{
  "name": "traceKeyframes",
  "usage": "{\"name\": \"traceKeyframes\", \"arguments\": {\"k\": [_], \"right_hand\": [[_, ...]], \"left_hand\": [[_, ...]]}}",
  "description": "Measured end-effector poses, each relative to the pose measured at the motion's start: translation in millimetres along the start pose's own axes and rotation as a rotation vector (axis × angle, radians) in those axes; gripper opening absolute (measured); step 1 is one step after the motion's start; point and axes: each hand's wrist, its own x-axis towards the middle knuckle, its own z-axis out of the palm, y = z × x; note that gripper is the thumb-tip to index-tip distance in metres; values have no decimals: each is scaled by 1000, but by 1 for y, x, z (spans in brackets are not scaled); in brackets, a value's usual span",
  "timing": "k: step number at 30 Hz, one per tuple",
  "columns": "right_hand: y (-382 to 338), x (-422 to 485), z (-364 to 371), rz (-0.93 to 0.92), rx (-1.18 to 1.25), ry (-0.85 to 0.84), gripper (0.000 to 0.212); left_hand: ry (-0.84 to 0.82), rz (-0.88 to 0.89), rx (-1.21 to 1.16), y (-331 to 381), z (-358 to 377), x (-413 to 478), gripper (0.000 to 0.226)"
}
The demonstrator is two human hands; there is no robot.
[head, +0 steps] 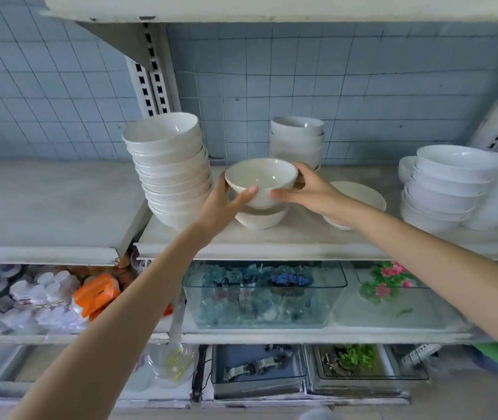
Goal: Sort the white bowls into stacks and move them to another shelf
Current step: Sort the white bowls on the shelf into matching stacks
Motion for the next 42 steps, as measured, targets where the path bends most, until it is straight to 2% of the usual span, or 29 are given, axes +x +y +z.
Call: {"name": "traceKeyframes", "arguments": {"k": [2, 6, 10, 15, 21, 24, 27, 29, 31, 35, 39, 42], "right_hand": [[5, 1, 3, 19, -39, -5, 90], [13, 5, 4, 47, -41, -40, 91], [21, 10, 4, 104, -76, -67, 100], [28, 13, 6, 90, -66, -70, 83], [32, 12, 6, 73, -51, -64, 83], [28, 7, 0, 50, -99, -82, 86], [21, -2, -14, 0, -290, -52, 106], [20, -9, -30, -42, -360, 28, 101], [23, -19, -50, -46, -369, 124, 97], [41, -41, -87, 86, -272, 255, 114], [64, -61, -104, 147, -318, 251, 113], [76, -66, -109, 189, -281, 244, 117]], "left_hand": [[0, -6, 15, -7, 0, 0, 74], [25, -14, 47, -19, 4, 5, 62], [1, -47, 50, -25, 4, 7, 68], [-36, -102, 31, -35, 5, 6, 95], [-12, -77, 71, -34, 9, 6, 91], [98, -14, 152, -22, 20, -6, 82], [239, 182, 320, -8, 38, -26, 84], [180, 310, 338, -2, 53, -34, 78], [38, 320, 303, 3, 69, -37, 72], [-172, 197, 157, 6, 108, -27, 70], [-248, 50, 74, -2, 137, 5, 83], [-271, -6, 27, -9, 148, 28, 85]]}}
